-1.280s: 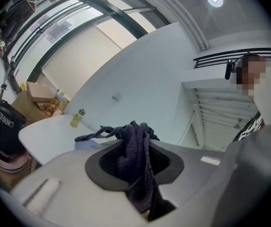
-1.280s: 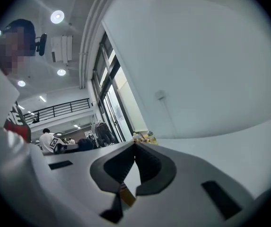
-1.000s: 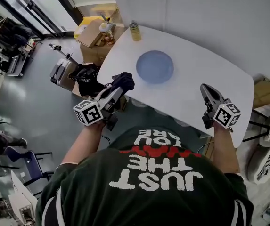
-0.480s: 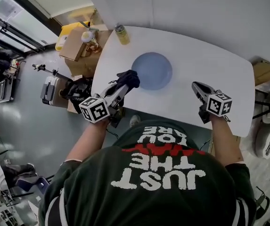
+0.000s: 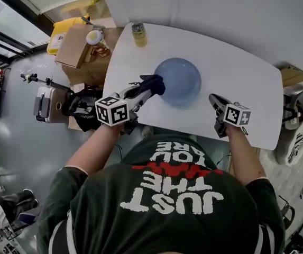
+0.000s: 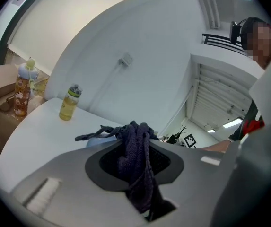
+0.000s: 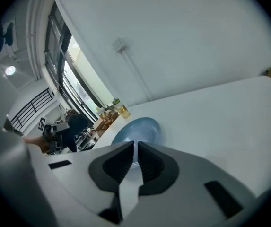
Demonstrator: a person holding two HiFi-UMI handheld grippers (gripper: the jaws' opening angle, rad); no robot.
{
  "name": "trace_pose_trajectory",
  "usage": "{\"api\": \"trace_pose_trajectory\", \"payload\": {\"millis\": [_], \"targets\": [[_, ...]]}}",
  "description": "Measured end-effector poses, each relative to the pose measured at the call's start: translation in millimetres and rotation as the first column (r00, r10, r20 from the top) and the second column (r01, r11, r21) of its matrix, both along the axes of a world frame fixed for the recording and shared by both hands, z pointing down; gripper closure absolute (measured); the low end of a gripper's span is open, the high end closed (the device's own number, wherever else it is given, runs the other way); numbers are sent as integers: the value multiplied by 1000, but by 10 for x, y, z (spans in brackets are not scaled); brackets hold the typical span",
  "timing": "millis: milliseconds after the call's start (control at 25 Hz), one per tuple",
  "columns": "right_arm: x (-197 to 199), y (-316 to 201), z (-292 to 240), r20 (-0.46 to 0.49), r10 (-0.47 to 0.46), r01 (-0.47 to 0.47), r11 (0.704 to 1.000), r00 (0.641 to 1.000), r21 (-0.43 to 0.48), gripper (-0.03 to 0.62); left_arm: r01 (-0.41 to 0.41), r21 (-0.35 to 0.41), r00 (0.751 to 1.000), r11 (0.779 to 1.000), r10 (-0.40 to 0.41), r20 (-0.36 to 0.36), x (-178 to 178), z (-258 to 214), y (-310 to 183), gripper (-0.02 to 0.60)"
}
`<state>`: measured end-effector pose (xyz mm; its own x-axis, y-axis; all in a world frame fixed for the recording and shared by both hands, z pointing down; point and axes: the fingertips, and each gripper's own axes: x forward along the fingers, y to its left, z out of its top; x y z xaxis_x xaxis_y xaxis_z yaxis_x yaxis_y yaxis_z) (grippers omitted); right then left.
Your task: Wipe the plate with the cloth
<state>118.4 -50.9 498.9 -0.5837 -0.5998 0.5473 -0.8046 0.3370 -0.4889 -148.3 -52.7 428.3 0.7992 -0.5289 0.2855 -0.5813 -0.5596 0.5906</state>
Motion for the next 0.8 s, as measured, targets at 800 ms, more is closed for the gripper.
{"api": "trace_pose_trajectory", "payload": {"millis": [800], "targets": [[-300, -682, 1305, -15, -30, 23, 943, 999, -332, 419, -173, -53, 894, 984, 179, 411, 884, 982, -796, 486]]}}
